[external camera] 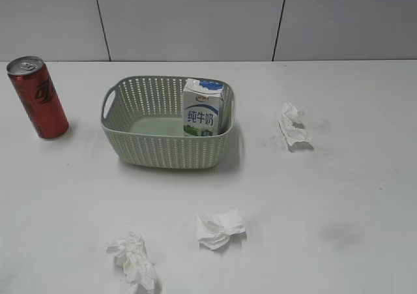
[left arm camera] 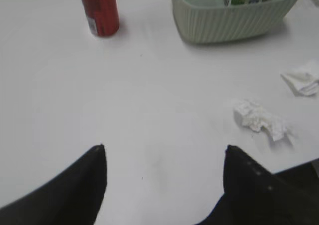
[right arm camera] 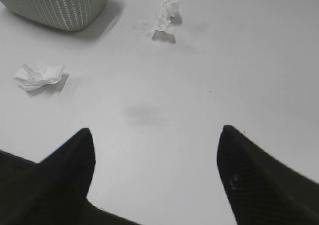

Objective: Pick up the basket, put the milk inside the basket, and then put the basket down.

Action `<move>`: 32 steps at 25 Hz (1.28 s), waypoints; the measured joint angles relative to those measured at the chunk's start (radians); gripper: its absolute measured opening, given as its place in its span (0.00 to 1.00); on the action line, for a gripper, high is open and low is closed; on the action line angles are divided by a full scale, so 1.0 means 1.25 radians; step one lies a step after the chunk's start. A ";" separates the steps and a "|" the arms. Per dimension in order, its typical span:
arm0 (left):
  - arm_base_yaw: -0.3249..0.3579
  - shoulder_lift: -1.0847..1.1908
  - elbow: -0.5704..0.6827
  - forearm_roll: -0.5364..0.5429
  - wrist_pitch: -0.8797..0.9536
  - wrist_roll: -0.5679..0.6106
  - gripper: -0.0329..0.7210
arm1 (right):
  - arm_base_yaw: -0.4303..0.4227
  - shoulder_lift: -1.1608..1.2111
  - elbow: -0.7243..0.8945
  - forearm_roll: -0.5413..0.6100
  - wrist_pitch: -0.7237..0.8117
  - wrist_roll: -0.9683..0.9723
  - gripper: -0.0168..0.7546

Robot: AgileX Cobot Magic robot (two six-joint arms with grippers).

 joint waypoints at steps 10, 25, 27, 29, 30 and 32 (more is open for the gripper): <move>0.000 0.018 0.033 -0.015 -0.047 0.015 0.74 | 0.000 0.000 0.000 0.001 -0.006 0.000 0.77; 0.126 -0.043 0.033 -0.015 -0.048 0.015 0.60 | -0.116 -0.033 0.001 0.032 -0.007 0.000 0.77; 0.158 -0.081 0.033 -0.015 -0.048 0.015 0.59 | -0.141 -0.050 0.001 0.036 -0.007 0.000 0.77; 0.188 -0.114 0.033 -0.015 -0.048 0.015 0.59 | -0.156 -0.054 0.001 0.042 -0.007 0.000 0.77; 0.202 -0.131 0.033 -0.015 -0.048 0.015 0.59 | -0.161 -0.055 0.001 0.045 -0.007 0.000 0.77; 0.226 -0.149 0.033 -0.015 -0.047 0.015 0.59 | -0.164 -0.055 0.001 0.047 -0.007 0.000 0.77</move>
